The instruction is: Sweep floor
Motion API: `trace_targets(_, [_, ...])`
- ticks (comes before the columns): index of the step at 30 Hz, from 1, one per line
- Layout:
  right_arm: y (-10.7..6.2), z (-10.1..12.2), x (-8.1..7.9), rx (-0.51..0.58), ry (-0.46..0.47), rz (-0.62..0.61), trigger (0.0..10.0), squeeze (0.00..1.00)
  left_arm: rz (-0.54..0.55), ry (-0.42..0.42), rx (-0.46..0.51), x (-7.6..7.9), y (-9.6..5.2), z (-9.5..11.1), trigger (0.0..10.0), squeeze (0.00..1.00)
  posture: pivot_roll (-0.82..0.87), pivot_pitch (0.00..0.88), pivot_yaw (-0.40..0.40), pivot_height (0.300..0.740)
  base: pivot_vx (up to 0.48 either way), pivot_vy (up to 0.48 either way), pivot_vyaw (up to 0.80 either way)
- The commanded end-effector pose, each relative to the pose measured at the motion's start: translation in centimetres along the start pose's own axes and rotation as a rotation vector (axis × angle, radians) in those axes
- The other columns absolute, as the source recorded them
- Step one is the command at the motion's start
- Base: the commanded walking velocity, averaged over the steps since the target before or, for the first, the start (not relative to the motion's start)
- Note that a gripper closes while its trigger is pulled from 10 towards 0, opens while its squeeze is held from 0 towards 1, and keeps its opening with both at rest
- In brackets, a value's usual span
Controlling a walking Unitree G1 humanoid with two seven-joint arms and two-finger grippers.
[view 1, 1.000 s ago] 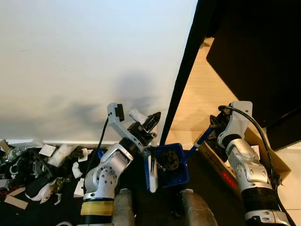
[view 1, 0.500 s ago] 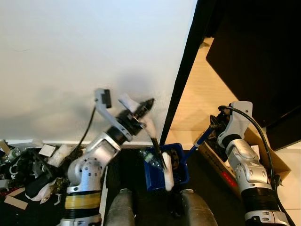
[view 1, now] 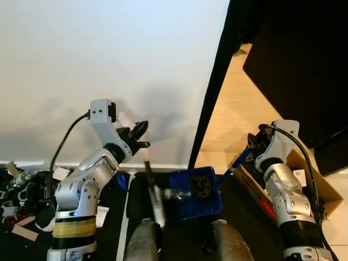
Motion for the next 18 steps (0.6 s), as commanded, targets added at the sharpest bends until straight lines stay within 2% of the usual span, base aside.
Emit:
trace_targets(1, [-0.2, 0.8, -0.3, 0.061, 0.1, 0.008, 10.0, 0.0, 0.175, 0.072, -0.029, -2.2, -0.2, 0.3, 10.0, 0.0, 0.08, 0.194, 0.041, 0.74, 0.0, 0.0, 0.0])
trace_targets(2, [-0.2, 0.8, -0.3, 0.061, 0.1, 0.008, 10.0, 0.0, 0.175, 0.072, -0.029, -2.2, -0.2, 0.3, 10.0, 0.0, 0.08, 0.194, 0.041, 0.74, 0.0, 0.0, 0.0])
trace_targets(4, [-0.3, 1.0, -0.2, 0.069, 0.104, 0.002, 10.0, 0.0, 0.27, 0.104, -0.041, -3.5, -0.1, 0.5, 10.0, 0.0, 0.08, 0.193, 0.044, 0.74, 0.0, 0.0, 0.0])
trace_targets(7, [-0.4, 1.2, 0.0, 0.083, 0.126, -0.011, 10.0, 0.0, 0.308, 0.014, 0.018, -4.4, -0.1, 1.6, 10.0, 0.0, 0.08, 0.194, 0.049, 0.74, 0.0, 0.0, 0.0])
trace_targets(9, [-0.7, 1.7, 0.1, 0.109, 0.172, -0.001, 10.0, 0.0, 0.248, 0.031, 0.076, -3.8, -0.2, 2.6, 10.0, 0.0, 0.08, 0.194, 0.051, 0.74, 0.0, 0.0, 0.0])
trace_targets(13, [-1.0, 2.2, 0.2, 0.136, 0.19, 0.007, 10.0, 0.0, 0.267, 0.062, 0.087, -4.0, -0.4, 3.2, 10.0, 0.0, 0.09, 0.194, 0.06, 0.74, 0.0, 0.0, 0.0])
trace_targets(18, [-1.4, 2.8, 0.7, 0.16, 0.231, -0.011, 10.0, 0.0, 0.24, 0.044, 0.126, -4.1, -0.5, 4.7, 10.0, 0.0, 0.09, 0.193, 0.068, 0.74, 0.0, 0.0, 0.0])
Point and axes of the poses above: a point about 5 cm out from each wrist's last joint towards the gripper, its own y axis pointing out of the wrist towards the gripper, its own z axis along the axis of the wrist's last joint, x = y × z, the point moved 2 cm from there along y, pointing out of the wrist towards the gripper, and after that the axes turned 10 degrees about -y, right-handed, at the moved point
